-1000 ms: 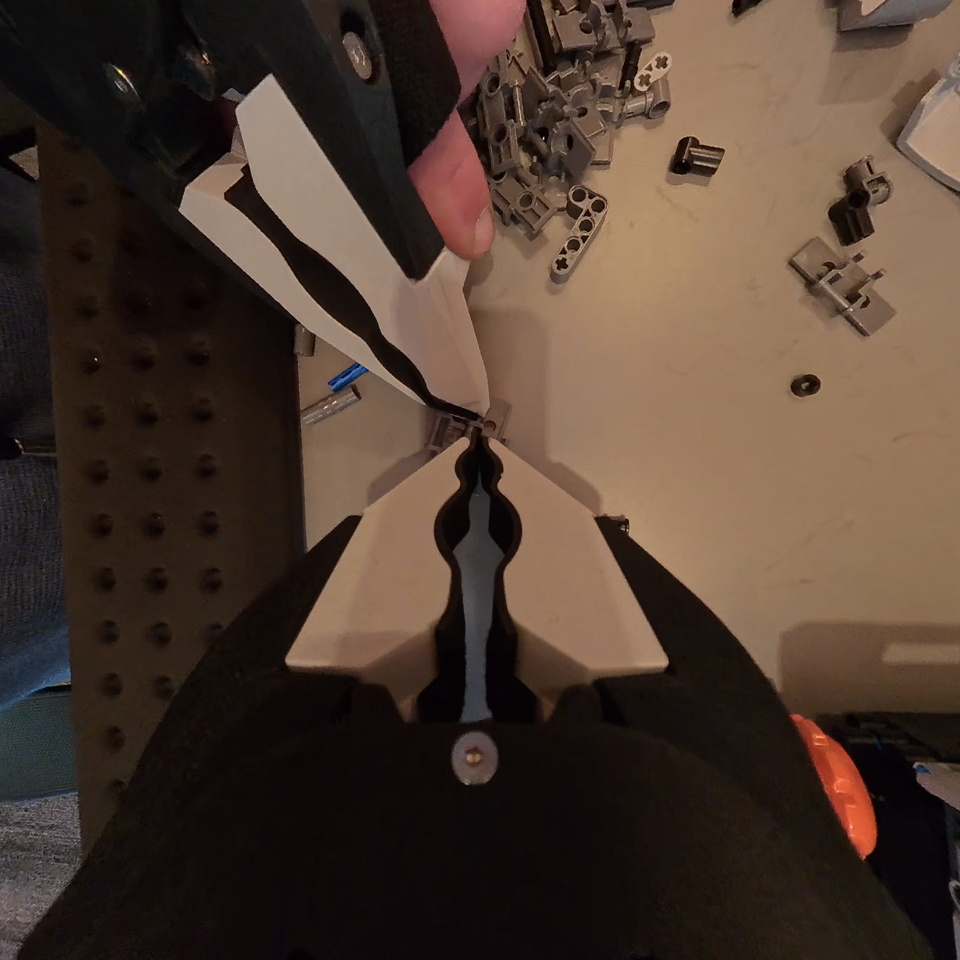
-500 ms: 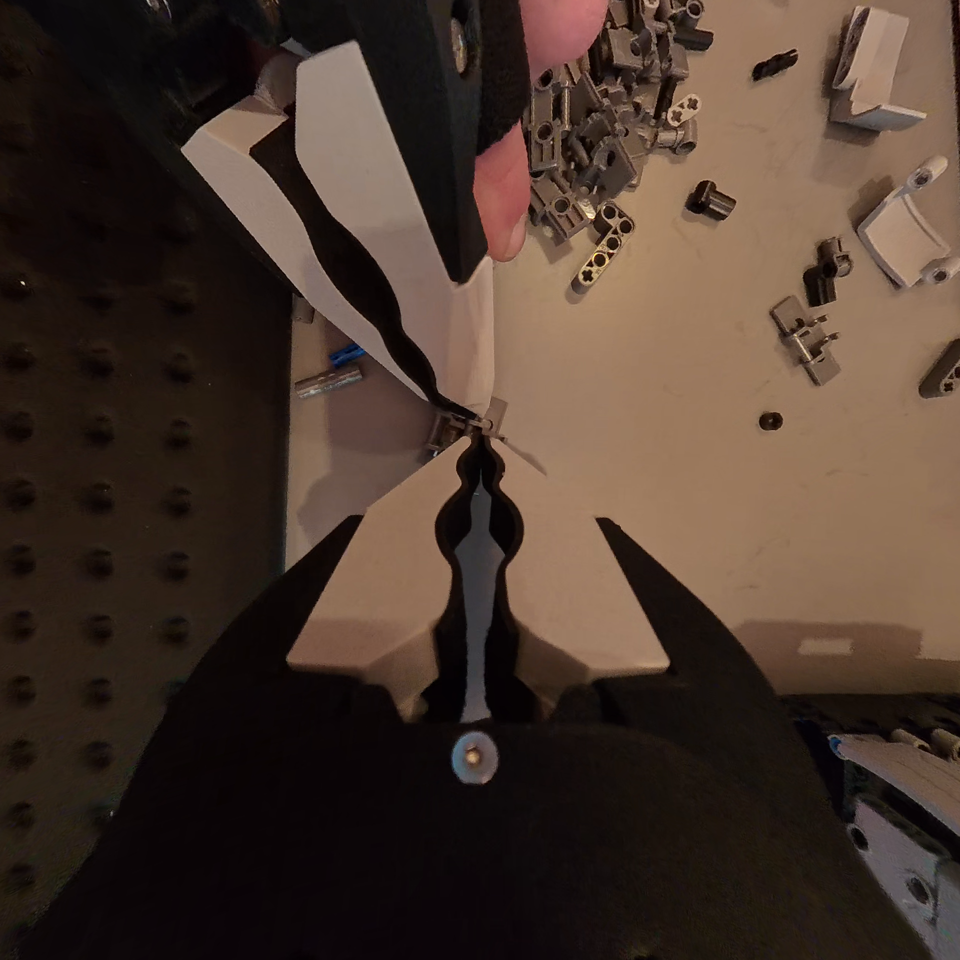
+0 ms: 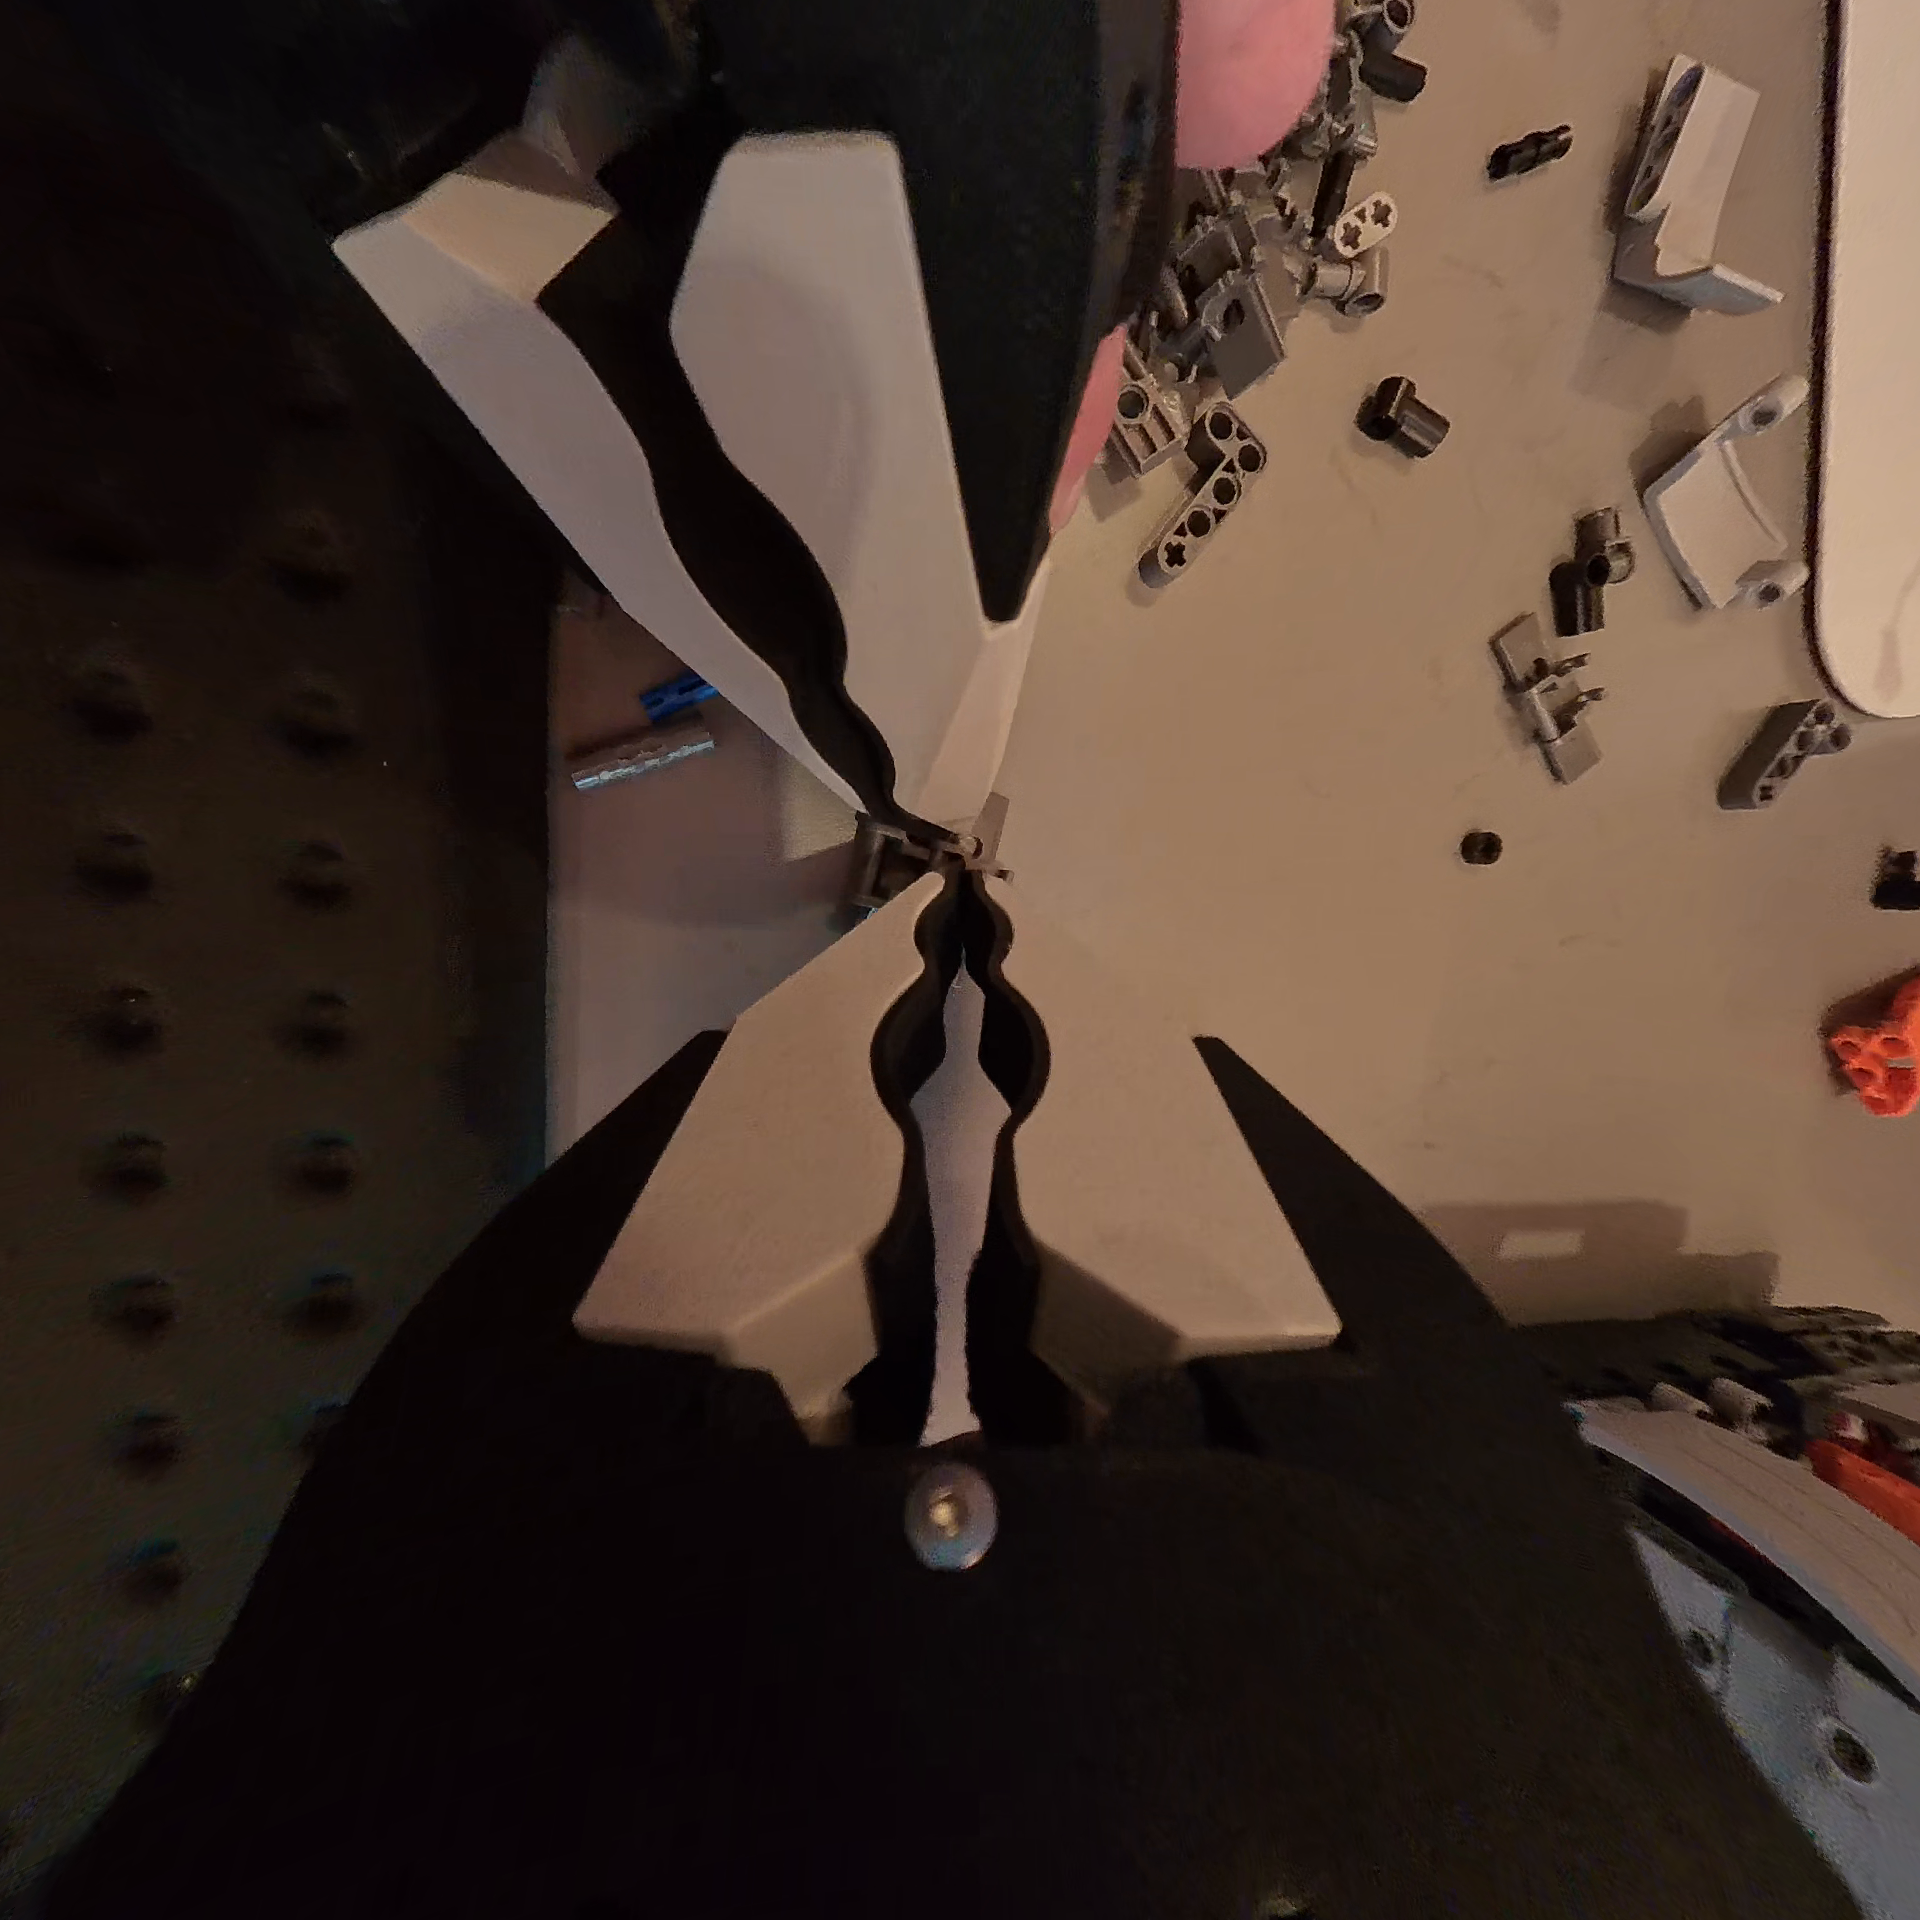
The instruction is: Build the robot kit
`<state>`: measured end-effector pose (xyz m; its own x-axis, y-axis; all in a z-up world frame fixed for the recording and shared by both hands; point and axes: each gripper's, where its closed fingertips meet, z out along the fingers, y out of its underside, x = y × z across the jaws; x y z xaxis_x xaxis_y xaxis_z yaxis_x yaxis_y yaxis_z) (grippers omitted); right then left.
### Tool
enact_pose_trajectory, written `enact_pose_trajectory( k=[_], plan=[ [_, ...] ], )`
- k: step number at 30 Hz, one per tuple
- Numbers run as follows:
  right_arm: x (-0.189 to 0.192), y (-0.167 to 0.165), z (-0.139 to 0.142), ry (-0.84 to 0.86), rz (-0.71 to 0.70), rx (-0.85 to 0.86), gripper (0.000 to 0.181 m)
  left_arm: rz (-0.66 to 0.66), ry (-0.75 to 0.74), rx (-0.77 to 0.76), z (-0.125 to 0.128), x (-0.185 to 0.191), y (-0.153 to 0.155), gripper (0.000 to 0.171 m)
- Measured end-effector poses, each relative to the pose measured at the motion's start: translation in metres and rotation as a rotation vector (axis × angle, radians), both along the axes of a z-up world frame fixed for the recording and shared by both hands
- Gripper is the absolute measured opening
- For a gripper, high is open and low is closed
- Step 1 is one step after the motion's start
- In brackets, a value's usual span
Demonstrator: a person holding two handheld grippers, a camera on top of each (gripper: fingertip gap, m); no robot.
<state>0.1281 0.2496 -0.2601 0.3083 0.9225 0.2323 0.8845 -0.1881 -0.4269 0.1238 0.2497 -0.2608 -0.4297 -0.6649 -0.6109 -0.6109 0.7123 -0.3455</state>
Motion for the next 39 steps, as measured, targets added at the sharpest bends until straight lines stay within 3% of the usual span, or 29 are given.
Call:
enact_pose_trajectory(
  k=[7, 12, 16, 27, 31, 39],
  plan=[
    [-0.001, 0.0, 0.0, 0.089, -0.043, -0.06, 0.0, 0.013, 0.042, -0.097, -0.001, 0.0, 0.0, 0.0],
    [0.0, 0.0, -0.001, -0.013, -0.048, -0.031, 0.0, 0.005, 0.092, -0.084, -0.001, 0.0, 0.0, 0.0],
    [0.0, 0.0, -0.001, 0.005, -0.05, -0.051, 0.0, -0.002, 0.103, -0.096, -0.001, 0.0, 0.0, 0.0],
    [0.013, -0.002, 0.007, 0.208, -0.154, -0.048, 0.0, 0.002, 0.011, -0.08, 0.001, -0.006, 0.006, 0.001],
    [0.01, -0.003, 0.005, 0.216, -0.137, -0.028, 0.0, 0.011, -0.025, -0.135, 0.009, -0.011, 0.006, 0.005],
    [0.012, 0.012, 0.005, 0.153, -0.147, 0.063, 0.0, 0.036, 0.03, -0.202, -0.001, -0.02, -0.001, 0.001]
  ],
)
